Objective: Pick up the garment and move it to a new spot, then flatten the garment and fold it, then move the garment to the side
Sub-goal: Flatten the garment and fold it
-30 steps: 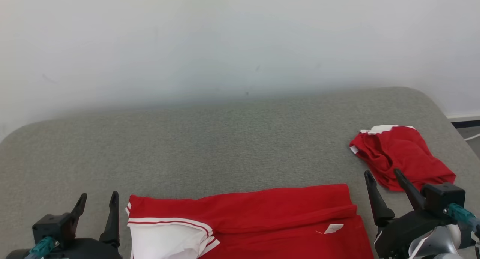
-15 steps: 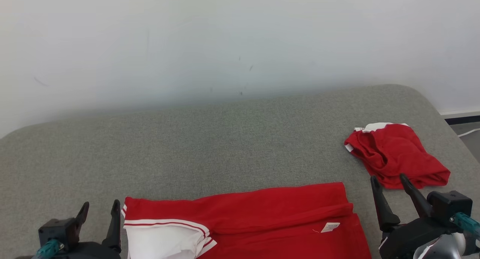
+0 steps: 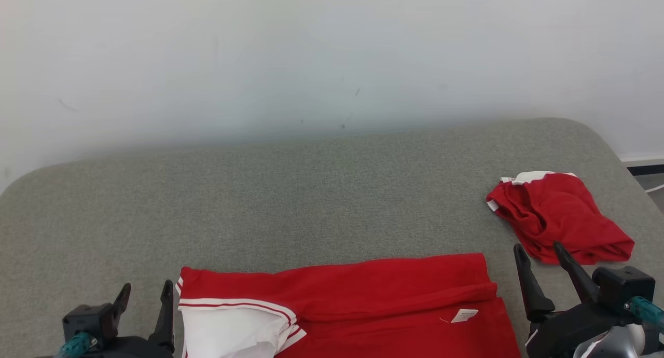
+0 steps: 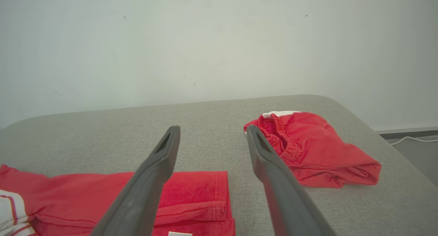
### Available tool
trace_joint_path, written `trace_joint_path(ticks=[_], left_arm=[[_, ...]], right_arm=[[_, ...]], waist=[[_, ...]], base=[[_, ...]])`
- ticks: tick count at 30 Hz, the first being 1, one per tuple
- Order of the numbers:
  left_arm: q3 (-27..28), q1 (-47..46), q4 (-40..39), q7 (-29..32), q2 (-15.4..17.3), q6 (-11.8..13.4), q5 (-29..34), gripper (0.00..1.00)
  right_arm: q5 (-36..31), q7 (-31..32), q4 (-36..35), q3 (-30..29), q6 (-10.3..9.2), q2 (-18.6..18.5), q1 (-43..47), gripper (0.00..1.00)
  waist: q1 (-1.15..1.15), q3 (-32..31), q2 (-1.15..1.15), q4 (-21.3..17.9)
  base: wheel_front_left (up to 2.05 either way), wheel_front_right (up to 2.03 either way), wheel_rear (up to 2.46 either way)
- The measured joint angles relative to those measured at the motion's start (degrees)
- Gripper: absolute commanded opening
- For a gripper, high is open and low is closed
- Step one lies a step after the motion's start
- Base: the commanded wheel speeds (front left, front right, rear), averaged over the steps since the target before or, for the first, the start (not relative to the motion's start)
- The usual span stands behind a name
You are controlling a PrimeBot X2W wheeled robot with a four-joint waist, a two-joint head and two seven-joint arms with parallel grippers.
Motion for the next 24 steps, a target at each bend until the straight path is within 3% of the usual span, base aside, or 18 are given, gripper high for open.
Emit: trace_joint_path(ticks=[5, 24], left_arm=[[-0.53, -0.17, 0.09, 0.01, -0.04, 0.0, 0.34, 1.0], [-2.96, -3.59, -1.86, 0.01, -0.7, 0.0, 3.26, 1.0]], right_arm=[[0.08, 0.6, 0.36, -0.04, 0.01, -0.2, 0.08, 1.0], [-1.47, 18.53, 10.24, 2.57, -1.66, -3.68, -3.96, 1.0]], waist=[[0.0, 0.38, 0.0, 1.23], [0.0, 5.09, 0.0, 5.57]], base=[[0.0, 0.0, 0.0], [0.0, 0.0, 0.0]])
